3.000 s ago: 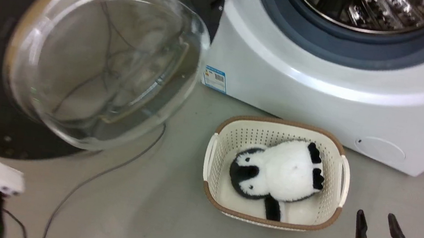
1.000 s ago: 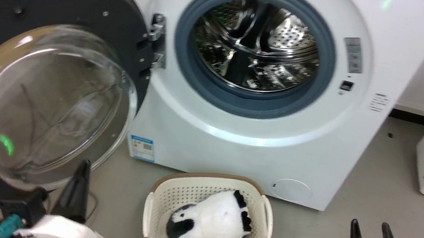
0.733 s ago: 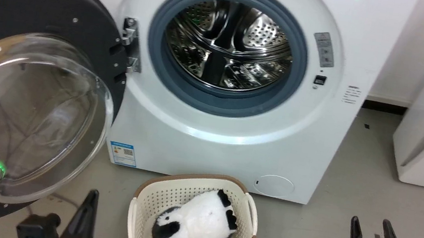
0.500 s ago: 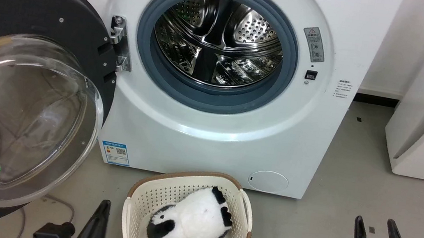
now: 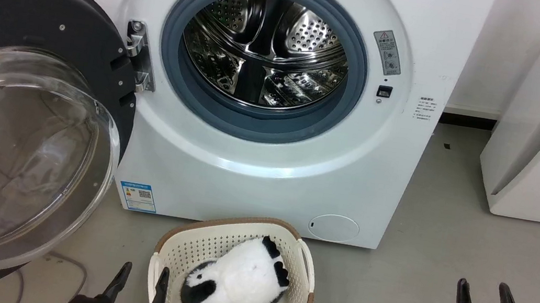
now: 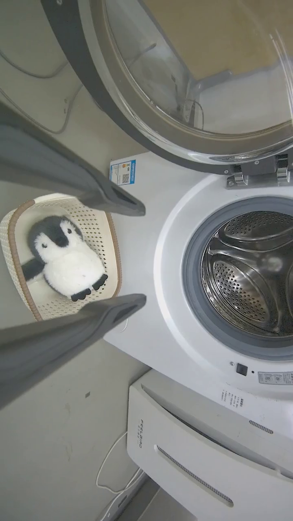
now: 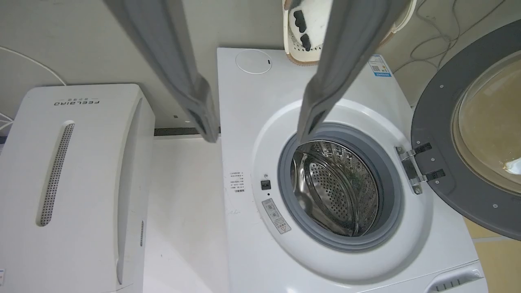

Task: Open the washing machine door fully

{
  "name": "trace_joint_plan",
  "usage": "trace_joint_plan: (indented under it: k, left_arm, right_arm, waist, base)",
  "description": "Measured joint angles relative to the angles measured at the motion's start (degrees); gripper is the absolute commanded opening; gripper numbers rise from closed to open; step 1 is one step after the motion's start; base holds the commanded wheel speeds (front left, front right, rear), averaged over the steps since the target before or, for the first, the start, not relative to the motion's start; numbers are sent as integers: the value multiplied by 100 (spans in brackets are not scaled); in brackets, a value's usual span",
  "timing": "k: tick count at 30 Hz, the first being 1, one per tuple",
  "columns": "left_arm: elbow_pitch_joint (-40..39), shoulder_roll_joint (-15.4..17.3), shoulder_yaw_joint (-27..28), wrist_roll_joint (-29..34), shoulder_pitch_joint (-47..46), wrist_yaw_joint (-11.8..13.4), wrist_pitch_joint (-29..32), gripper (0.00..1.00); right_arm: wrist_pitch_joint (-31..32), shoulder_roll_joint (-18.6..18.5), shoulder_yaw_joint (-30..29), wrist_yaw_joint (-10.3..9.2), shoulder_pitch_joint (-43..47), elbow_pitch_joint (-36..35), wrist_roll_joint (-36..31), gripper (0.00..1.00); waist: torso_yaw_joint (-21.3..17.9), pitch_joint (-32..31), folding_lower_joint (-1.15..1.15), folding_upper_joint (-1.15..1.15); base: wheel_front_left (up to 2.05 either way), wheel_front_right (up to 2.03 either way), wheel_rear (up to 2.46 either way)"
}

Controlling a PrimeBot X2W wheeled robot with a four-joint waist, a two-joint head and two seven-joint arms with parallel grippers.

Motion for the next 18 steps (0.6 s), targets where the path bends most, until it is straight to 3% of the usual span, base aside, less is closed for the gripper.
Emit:
trace_joint_plan:
  k: [18]
  left_arm:
    - [-42,-47,115,267,1,5,-16,100]
  right_arm:
    - [0,0,-12,0,15,78,10,100]
  waist:
    - [90,-45,0,0]
  base:
    - [0,0,0]
